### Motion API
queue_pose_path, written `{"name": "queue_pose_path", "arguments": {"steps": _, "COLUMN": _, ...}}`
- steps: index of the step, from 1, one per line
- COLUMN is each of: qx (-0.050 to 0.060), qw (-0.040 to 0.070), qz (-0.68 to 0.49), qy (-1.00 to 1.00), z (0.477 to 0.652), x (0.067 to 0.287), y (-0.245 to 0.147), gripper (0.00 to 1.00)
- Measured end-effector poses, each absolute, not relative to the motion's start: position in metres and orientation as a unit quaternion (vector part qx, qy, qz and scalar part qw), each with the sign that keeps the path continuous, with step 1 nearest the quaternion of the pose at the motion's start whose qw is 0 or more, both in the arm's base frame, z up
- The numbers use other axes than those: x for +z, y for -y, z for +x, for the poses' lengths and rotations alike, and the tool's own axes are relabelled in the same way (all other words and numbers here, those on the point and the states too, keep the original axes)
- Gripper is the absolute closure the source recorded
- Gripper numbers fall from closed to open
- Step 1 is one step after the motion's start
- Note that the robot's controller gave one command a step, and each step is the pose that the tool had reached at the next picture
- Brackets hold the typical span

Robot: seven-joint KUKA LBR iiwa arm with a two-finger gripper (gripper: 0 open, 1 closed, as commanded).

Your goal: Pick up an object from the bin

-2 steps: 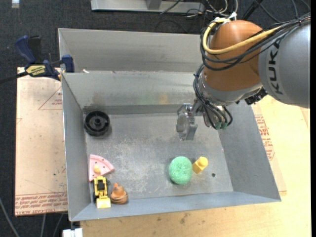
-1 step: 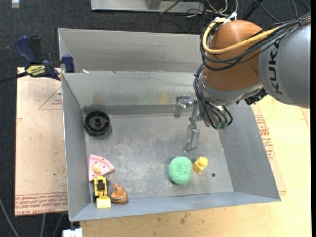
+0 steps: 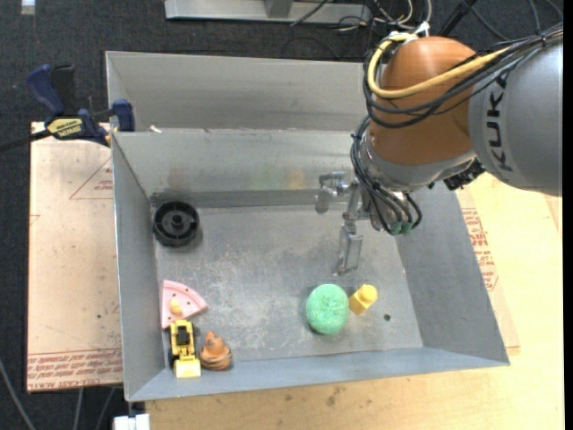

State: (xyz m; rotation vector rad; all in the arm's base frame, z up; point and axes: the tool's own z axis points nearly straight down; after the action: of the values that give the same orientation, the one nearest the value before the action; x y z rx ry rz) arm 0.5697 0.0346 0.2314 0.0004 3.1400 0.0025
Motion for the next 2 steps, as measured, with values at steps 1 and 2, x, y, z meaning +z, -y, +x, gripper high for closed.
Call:
{"name": "queue_pose_path", "arguments": {"steps": 1, "qx": 0.000, "qw": 0.004, "qz": -0.031, "qy": -1.000, "z": 0.549, "x": 0.197, "y": -0.031, "gripper": 0.00}}
{"name": "queue_pose_path", "arguments": {"steps": 2, "qx": 0.000, "qw": 0.003, "qz": -0.111, "qy": -0.994, "z": 0.525, "x": 0.136, "y": -0.017, "gripper": 0.00}}
